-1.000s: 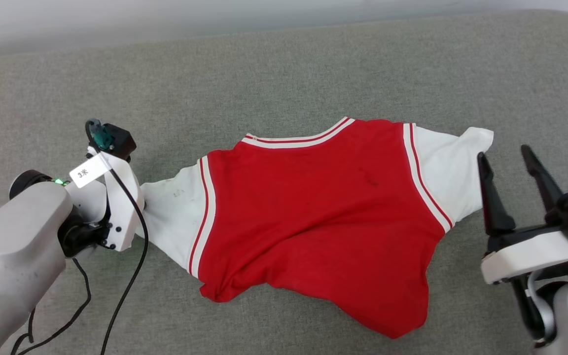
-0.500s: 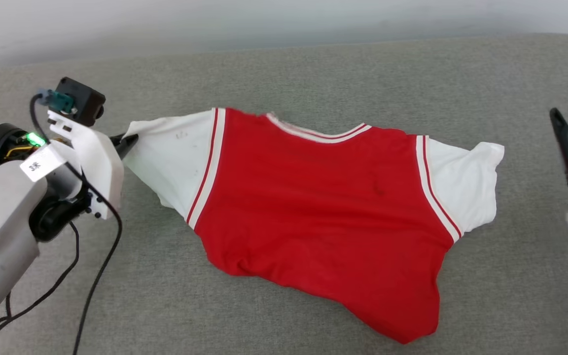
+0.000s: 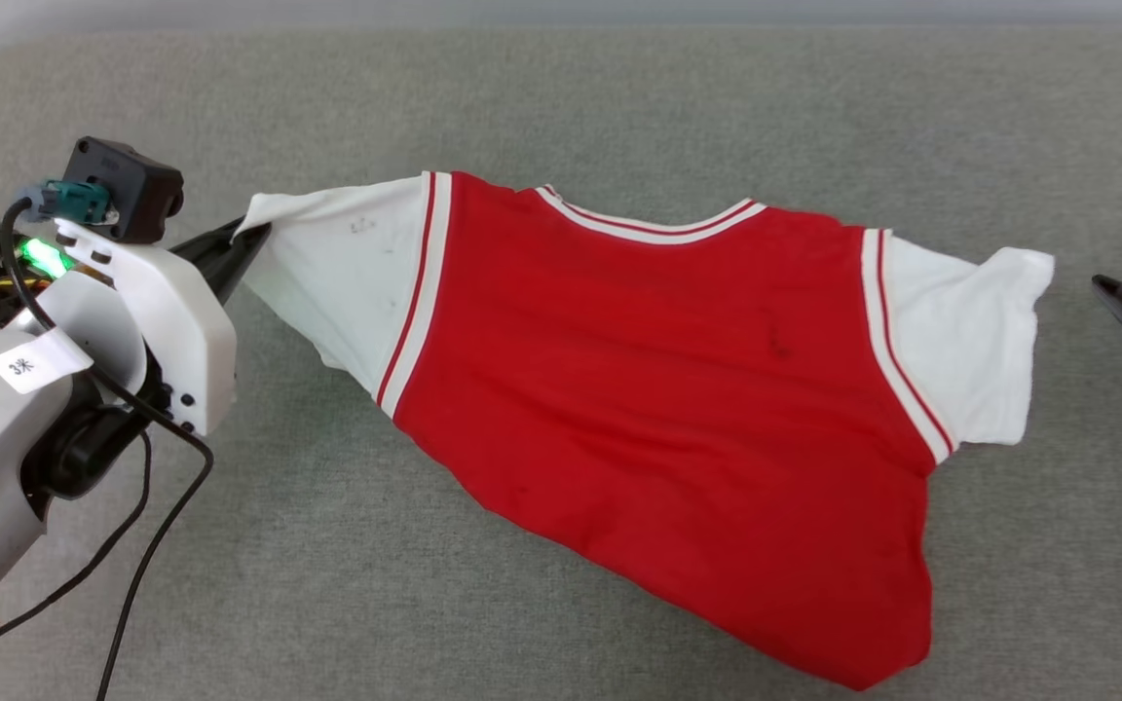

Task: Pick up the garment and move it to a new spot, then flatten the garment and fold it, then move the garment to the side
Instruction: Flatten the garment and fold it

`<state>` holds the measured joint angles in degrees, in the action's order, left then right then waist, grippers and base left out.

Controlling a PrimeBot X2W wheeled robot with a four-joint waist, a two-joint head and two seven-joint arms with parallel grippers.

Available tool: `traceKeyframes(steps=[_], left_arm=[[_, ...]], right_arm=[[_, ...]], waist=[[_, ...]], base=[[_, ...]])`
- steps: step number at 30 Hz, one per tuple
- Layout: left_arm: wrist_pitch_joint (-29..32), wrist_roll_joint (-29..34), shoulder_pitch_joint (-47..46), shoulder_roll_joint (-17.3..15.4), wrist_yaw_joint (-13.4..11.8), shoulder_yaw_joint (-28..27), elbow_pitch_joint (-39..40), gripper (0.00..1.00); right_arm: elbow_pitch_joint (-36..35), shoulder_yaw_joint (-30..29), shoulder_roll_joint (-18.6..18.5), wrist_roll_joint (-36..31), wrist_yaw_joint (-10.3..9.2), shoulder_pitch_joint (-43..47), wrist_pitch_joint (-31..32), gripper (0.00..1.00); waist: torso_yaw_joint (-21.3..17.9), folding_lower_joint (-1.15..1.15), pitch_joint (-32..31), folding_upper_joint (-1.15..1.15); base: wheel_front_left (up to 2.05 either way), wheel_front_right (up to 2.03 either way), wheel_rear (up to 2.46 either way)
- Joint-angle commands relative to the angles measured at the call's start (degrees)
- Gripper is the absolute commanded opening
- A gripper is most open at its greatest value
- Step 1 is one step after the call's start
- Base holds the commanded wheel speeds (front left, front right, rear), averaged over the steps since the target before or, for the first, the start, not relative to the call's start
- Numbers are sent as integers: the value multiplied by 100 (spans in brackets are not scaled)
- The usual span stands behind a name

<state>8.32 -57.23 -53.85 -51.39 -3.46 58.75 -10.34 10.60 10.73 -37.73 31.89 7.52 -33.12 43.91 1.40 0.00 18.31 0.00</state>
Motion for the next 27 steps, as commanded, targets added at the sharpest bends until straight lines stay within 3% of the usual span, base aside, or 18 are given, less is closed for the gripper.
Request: traceKeyframes(steps=[1, 5, 10, 20, 21, 22, 26, 27], left_arm=[[-30, 34, 11, -11, -42, -32, 89, 0], [-65, 156, -151, -72, -167, -86, 441, 0], [-110, 223, -239, -90, -202, -118, 589, 0], [-200, 252, -266, -25, -196, -121, 562, 0], [-209, 247, -260, -24, -188, -122, 544, 0], [-234, 237, -251, -18, -186, -133, 527, 0], [-298, 227, -209, 5, -167, -124, 419, 0], [-376, 263, -187, 59, -162, -117, 351, 0]], right_arm=[[69, 104, -12, 25, -6, -157, 98, 100], [611, 614, 48, -63, -6, -785, 327, 100], [1178, 933, 189, -164, -6, -1144, 121, 100], [2119, 1830, 312, 62, 4, -950, 50, 100], [2122, 1870, 307, 95, 4, -986, -13, 68], [2123, 1925, 299, 129, 4, -1025, -60, 0], [2130, 1990, 218, 240, -8, -1246, -458, 0], [2114, 1981, 176, 293, -9, -1387, -909, 0]], waist=[[114, 0, 165, 0], [245, 0, 515, 0], [293, 0, 770, 0], [278, 0, 908, 0], [263, 0, 900, 0], [247, 0, 885, 0], [188, 0, 776, 0], [156, 0, 614, 0]], base=[[0, 0, 0], [0, 0, 0], [0, 0, 0], [0, 0, 0], [0, 0, 0], [0, 0, 0], [0, 0, 0], [0, 0, 0]])
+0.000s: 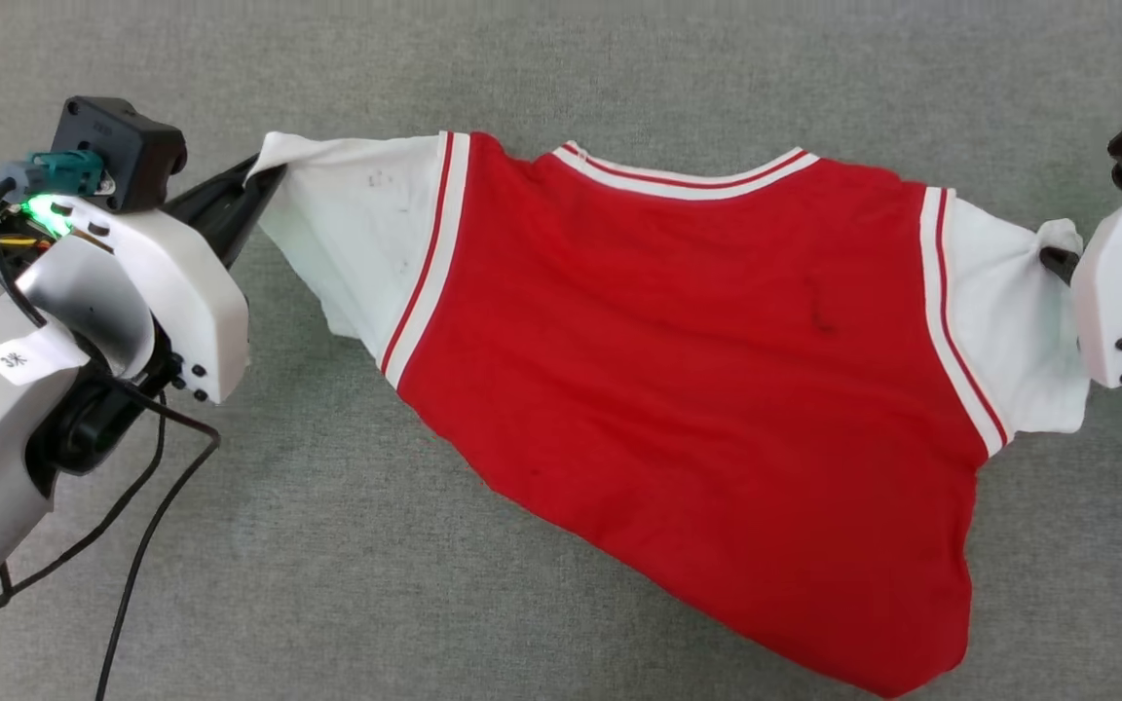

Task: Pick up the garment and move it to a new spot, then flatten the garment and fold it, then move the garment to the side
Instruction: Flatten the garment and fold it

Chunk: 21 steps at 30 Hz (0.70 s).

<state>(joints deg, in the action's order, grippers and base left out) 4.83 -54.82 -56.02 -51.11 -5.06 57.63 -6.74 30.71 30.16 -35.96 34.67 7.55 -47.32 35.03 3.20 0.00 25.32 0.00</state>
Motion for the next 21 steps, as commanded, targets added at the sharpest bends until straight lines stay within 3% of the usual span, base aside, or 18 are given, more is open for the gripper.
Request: traceKeyframes(steps=[1, 11, 21], left_arm=[[-63, 34, 44, 31, 5, 4, -22, 0], [-804, 327, 64, -33, -244, -201, 236, 0], [-1153, 532, -327, -123, -464, -519, 748, 0]], right_arm=[[81, 48, -16, 38, -12, 7, -172, 0], [-442, -148, -260, 73, -10, 123, -1788, 0], [-1403, -898, -381, -160, -10, 241, -2221, 0]], waist=[[-37, 0, -156, 0], [-209, 0, -1024, 0], [-356, 0, -1701, 0]], base=[[0, 0, 0], [0, 0, 0], [0, 0, 0]])
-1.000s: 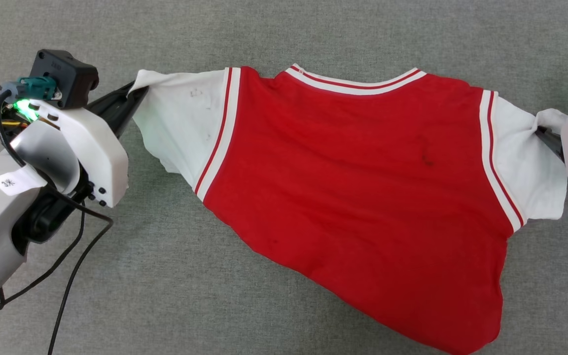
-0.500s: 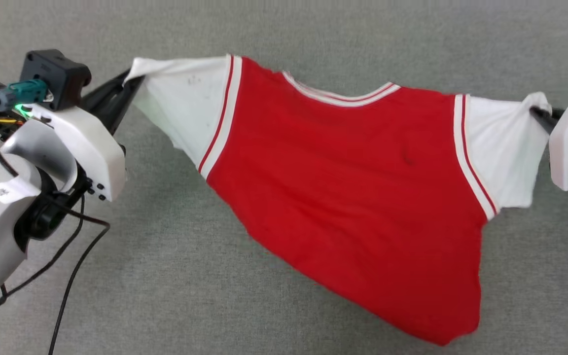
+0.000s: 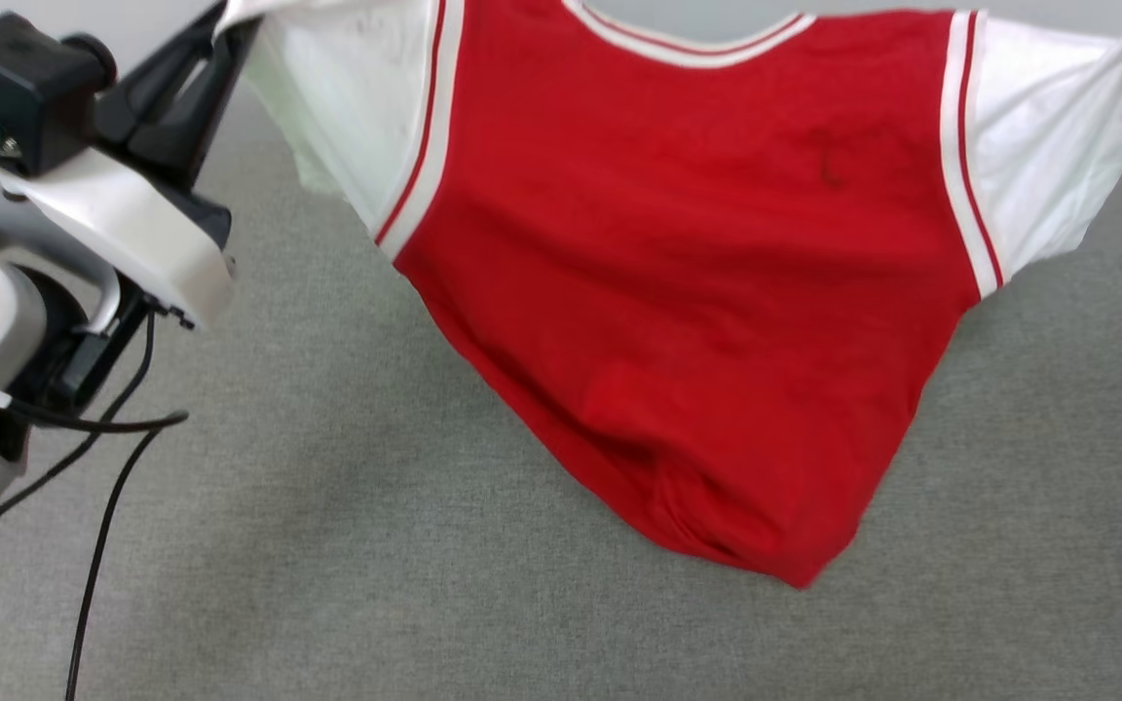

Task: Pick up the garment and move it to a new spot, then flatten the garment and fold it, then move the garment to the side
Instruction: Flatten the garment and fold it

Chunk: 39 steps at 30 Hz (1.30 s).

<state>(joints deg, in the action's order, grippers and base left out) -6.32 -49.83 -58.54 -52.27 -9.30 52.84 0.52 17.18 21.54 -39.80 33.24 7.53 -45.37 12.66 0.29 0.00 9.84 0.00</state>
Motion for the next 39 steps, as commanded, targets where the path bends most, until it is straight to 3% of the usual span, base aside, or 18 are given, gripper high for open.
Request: traceKeyframes(steps=[1, 7, 16, 25, 39], left_arm=[[-38, 33, -76, -8, -40, -39, 22, 0], [-31, 86, -429, 197, -116, -167, 60, 0], [145, 110, -1334, 644, 201, -295, -583, 0], [262, 402, -2873, 1218, 701, -399, -1785, 0], [-226, 780, -5207, 1803, 1339, -692, -3887, 0]], right_arm=[[-50, -36, 3, -18, -8, 46, 16, 0], [-614, -418, 142, -201, -8, -149, 91, 0], [-789, -399, 299, -495, -8, -981, 501, 0], [85, -81, 533, -1086, -8, -2826, 511, 0], [1875, 240, 1066, -1809, -8, -5662, -417, 0]], waist=[[-65, 0, -152, 0], [-128, 0, -381, 0], [-209, 0, -47, 0], [-257, 0, 933, 0], [-359, 0, 2096, 0]], base=[[0, 0, 0], [0, 0, 0], [0, 0, 0], [0, 0, 0], [0, 0, 0]])
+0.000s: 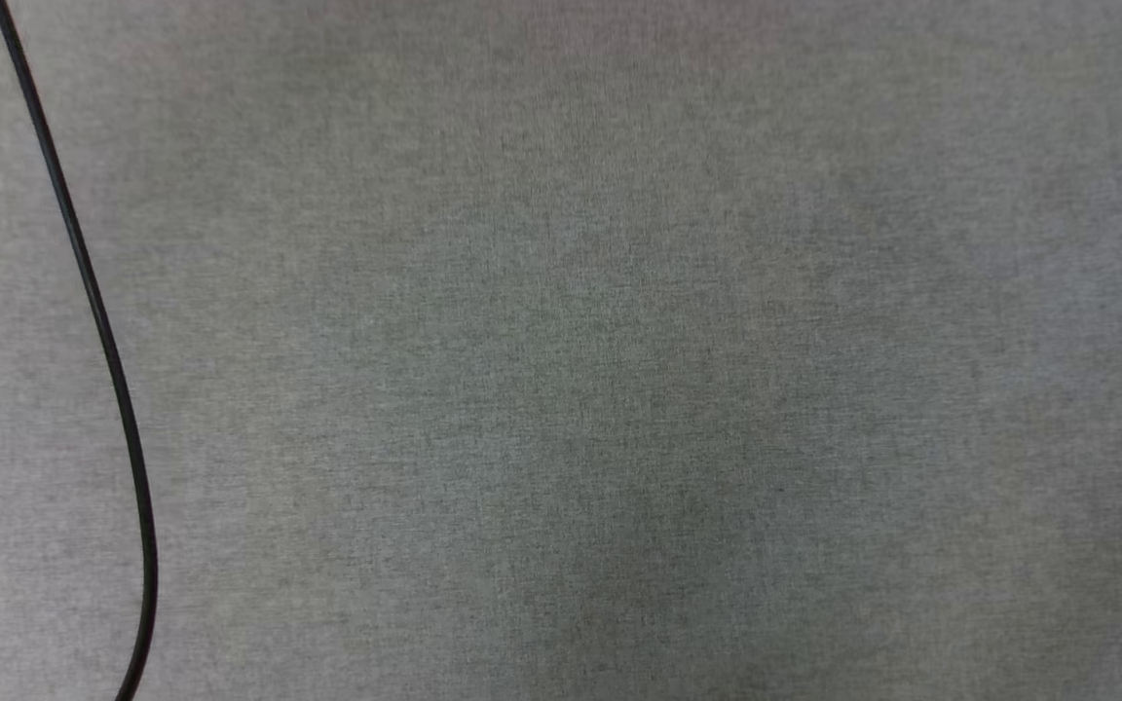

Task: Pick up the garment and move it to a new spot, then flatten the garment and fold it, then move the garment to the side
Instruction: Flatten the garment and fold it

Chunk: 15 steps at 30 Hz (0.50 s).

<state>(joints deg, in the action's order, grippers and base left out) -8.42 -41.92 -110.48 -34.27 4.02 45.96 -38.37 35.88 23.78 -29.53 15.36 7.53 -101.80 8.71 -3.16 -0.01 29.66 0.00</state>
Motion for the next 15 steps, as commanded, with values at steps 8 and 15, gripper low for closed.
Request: traceKeyframes(steps=[8, 15], left_arm=[[-349, -155, -50, 159, 202, -24, -730, 0], [-613, -449, 721, 200, 288, -116, -969, 0]], right_arm=[[907, 344, 376, 16, -8, -484, -563, 0], [1568, 692, 656, 451, -8, 36, -1113, 0]], waist=[[-25, 1, 469, 0], [-15, 1, 420, 0]], base=[[0, 0, 0], [0, 0, 0]])
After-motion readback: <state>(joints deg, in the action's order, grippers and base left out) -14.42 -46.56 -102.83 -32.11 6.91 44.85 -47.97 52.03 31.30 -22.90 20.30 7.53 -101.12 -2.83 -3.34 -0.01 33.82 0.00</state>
